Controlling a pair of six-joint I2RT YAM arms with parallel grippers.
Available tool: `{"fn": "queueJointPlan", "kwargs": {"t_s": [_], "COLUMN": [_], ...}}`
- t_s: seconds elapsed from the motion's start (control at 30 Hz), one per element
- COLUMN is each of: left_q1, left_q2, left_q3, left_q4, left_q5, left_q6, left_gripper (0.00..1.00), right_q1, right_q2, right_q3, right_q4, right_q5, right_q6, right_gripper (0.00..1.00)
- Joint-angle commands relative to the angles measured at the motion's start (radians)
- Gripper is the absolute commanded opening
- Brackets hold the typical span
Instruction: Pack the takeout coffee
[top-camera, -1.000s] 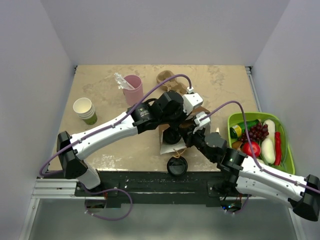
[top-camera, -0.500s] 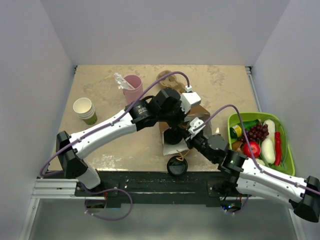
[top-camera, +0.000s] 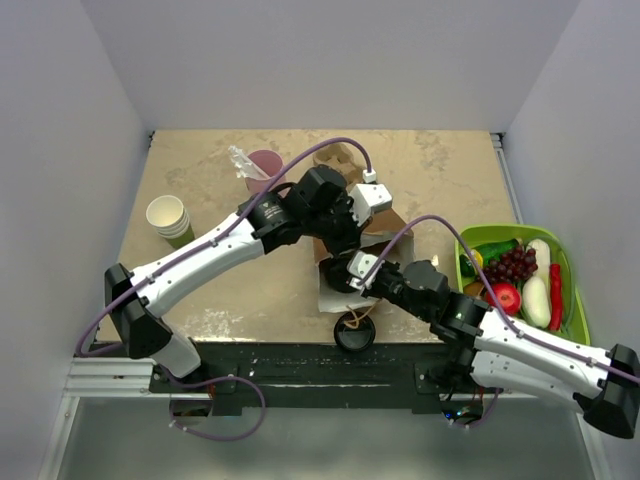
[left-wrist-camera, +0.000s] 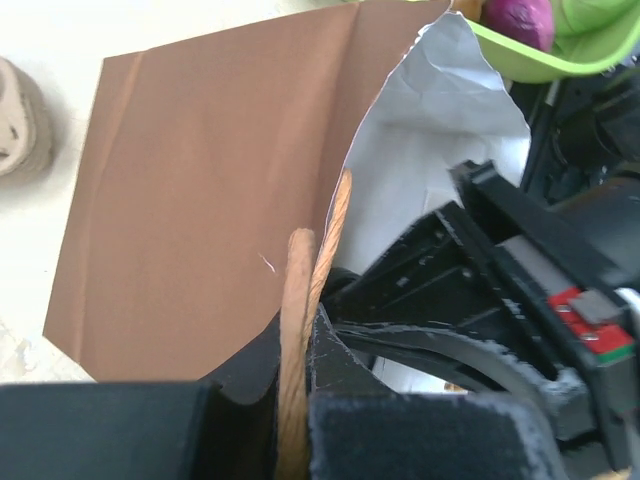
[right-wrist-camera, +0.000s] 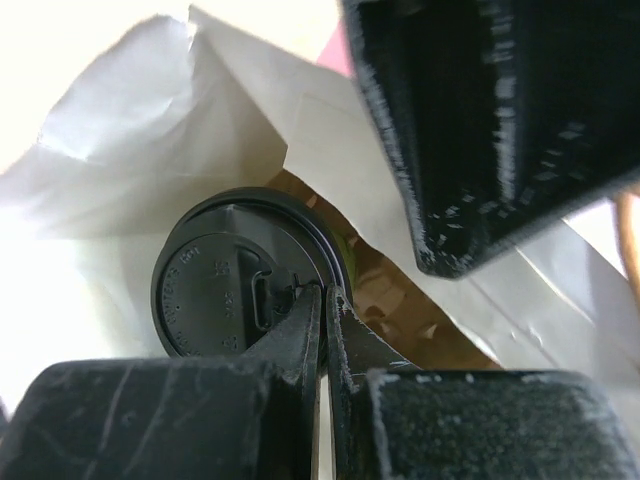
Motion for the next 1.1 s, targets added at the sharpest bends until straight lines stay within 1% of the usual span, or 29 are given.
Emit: {"fn": "queueJointPlan", "kwargs": {"t_s": [0.0,0.07,0.13,0.17,0.23,0.33,0.4,0.6,0.67,0.8,0.87,0.97,1.07], "left_q1": [-0.002,-0.002,-0.002,-0.002,-0.002,-0.002,-0.001,0.003,0.003,0.003,0.003,0.003,0.003], "left_q2": [-0.061,-0.063,-0.063,-0.063,-0.069,-0.092,-0.104,-0.098,-0.098,-0.110,-0.120,-0.123,-0.136], "left_q3": [-0.006,-0.003,0.004,0.006,0.004,-0.003,-0.006,0.014,0.011,-0.028,-0.061,-0.058,-0.072], "left_q4": [-0.020,-0.040,-0.061,-0.066,-0.069,-0.065,-0.061,-0.077,-0.071,-0.060,-0.032,-0.040,-0.032], "left_q5": [0.085,0.088,0.085,0.080,0.071,0.082,0.057,0.065,0.076,0.140,0.151,0.160,0.174], "left_q6": [0.068,0.086,0.097,0.108,0.111,0.129,0.129,0.129,0.134,0.146,0.148,0.151,0.149], "left_gripper": [0.00,0.00,0.00,0.00,0.00,0.00,0.00,0.00,0.00,0.00,0.00,0.00,0.00], "right_q1": [0.003,0.003,0.005,0.015,0.025,0.034,0.049,0.104,0.112,0.115,0.115,0.117,0.115], "right_q2": [0.030,0.043,0.060,0.064,0.083,0.098,0.116,0.224,0.241,0.248,0.247,0.248,0.257], "right_q3": [0.057,0.077,0.094,0.105,0.118,0.126,0.138,0.164,0.198,0.240,0.218,0.177,0.162], "right_q4": [-0.003,-0.022,-0.039,-0.070,-0.098,-0.130,-0.150,-0.174,-0.197,-0.245,-0.218,-0.135,-0.096], "right_q5": [-0.030,-0.021,-0.077,-0.079,-0.012,0.033,0.047,0.144,0.144,0.105,0.107,0.105,0.102], "right_q6": [-0.127,-0.137,-0.178,-0.209,-0.221,-0.238,-0.249,-0.301,-0.331,-0.390,-0.413,-0.427,-0.425], "right_gripper": [0.00,0.00,0.00,0.00,0.00,0.00,0.00,0.00,0.00,0.00,0.00,0.00,0.00]}}
